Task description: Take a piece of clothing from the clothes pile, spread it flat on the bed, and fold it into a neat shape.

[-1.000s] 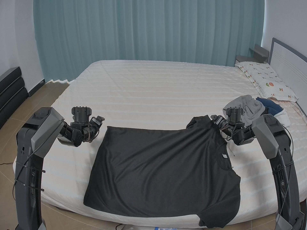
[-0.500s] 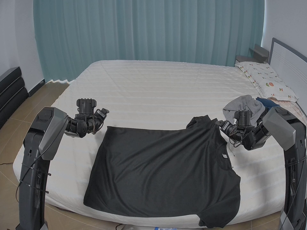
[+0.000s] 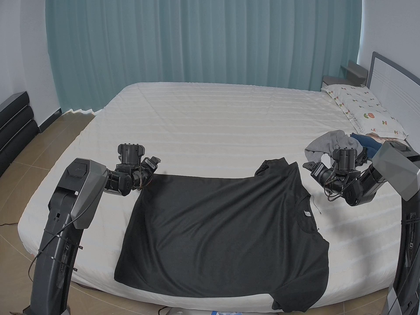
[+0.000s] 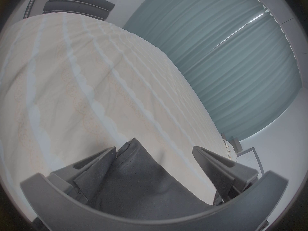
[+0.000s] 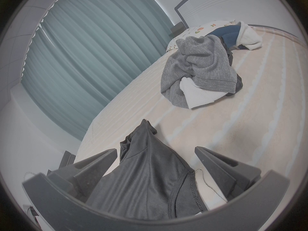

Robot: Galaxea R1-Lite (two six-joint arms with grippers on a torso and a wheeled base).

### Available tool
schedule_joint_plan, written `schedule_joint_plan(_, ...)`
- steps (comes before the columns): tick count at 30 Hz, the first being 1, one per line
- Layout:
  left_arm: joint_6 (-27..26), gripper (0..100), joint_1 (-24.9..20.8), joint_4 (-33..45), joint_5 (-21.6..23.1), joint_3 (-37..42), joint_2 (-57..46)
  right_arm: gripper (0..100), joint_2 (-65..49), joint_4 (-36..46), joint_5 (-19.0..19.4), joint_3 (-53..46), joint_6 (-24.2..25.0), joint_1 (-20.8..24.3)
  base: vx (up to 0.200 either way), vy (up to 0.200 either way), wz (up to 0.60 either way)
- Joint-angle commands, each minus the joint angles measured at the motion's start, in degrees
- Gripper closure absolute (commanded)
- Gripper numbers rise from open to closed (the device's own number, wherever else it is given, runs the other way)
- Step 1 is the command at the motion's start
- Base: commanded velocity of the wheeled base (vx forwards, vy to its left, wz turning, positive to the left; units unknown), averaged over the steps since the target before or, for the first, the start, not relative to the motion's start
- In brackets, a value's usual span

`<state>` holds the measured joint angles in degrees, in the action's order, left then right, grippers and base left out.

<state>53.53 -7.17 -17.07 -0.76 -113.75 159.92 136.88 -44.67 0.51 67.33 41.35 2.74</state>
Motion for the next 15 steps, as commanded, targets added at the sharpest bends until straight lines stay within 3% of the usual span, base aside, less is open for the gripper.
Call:
schedule_joint_plan(1, -0.09, 0, -0.04, -0.16, -0.3, -0.84, 1.63, 0, -0.29, 0.02, 0.02, -0.18, 0.31, 0.07, 0.0, 0.0, 0.0)
schedule_joint_plan(4, -0.09, 0, -0.04, -0.25, -0.3, -0.84, 1.63, 0, -0.29, 0.11, 0.02, -0.18, 1.1, 0.25, 0.0, 0.0, 0.0)
schedule_joint_plan(5, -0.09, 100, -0.04, -0.16, -0.3, -0.84, 1.71, 0, -0.21, 0.02, 0.02, -0.09, 1.19, 0.33, 0.0, 0.0, 0.0)
schedule_joint_plan(15, 0.08, 100, 0.58, -1.48, -2.85, -0.84, 1.71, 0, 0.06, 0.02, 0.02, -0.09, 1.28, 0.68, 0.0, 0.0, 0.0)
